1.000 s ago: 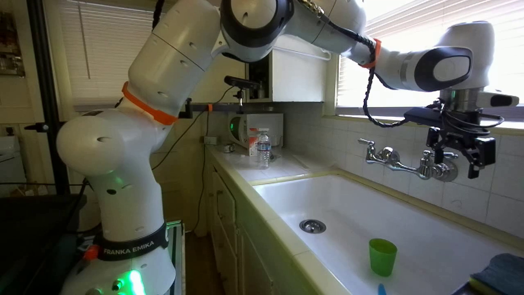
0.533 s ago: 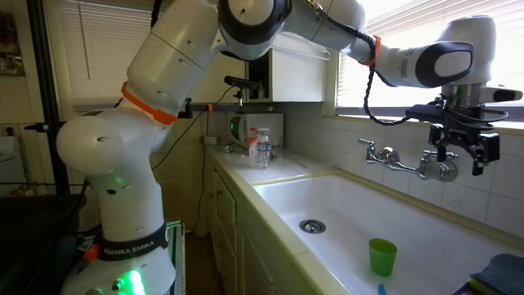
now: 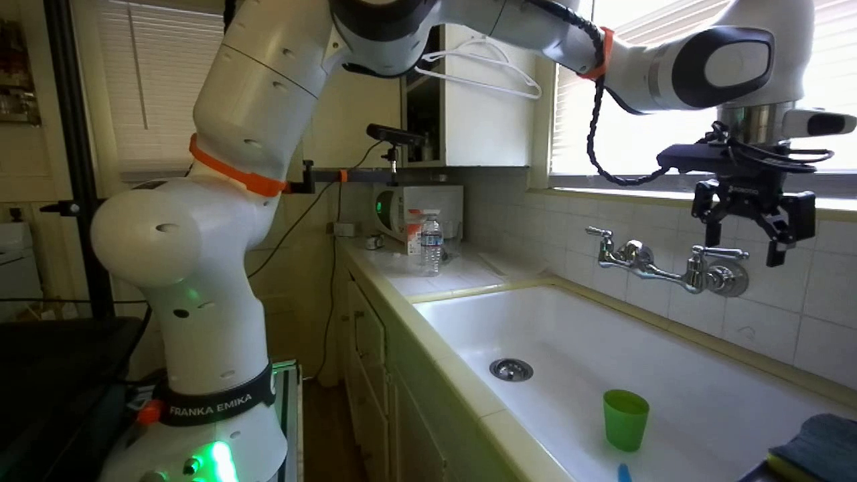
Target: Open then close the water to the kitchen faucet
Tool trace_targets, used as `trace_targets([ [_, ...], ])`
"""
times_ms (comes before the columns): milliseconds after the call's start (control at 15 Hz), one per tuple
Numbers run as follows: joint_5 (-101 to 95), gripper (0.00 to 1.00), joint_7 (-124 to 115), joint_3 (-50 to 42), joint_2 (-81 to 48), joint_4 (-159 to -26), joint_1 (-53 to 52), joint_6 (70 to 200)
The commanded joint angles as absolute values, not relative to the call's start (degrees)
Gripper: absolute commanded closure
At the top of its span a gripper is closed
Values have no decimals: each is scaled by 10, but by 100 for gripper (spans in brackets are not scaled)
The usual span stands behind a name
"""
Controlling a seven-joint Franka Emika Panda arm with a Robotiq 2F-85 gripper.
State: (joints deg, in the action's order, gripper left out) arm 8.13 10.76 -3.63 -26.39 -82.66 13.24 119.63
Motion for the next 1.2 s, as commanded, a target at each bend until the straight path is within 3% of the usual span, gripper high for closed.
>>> trace_targets([
  [0,69,0,141,-37,-214,-895,130,1166],
  [1133,62,0,206,-35,-106,-1042,114,1162],
])
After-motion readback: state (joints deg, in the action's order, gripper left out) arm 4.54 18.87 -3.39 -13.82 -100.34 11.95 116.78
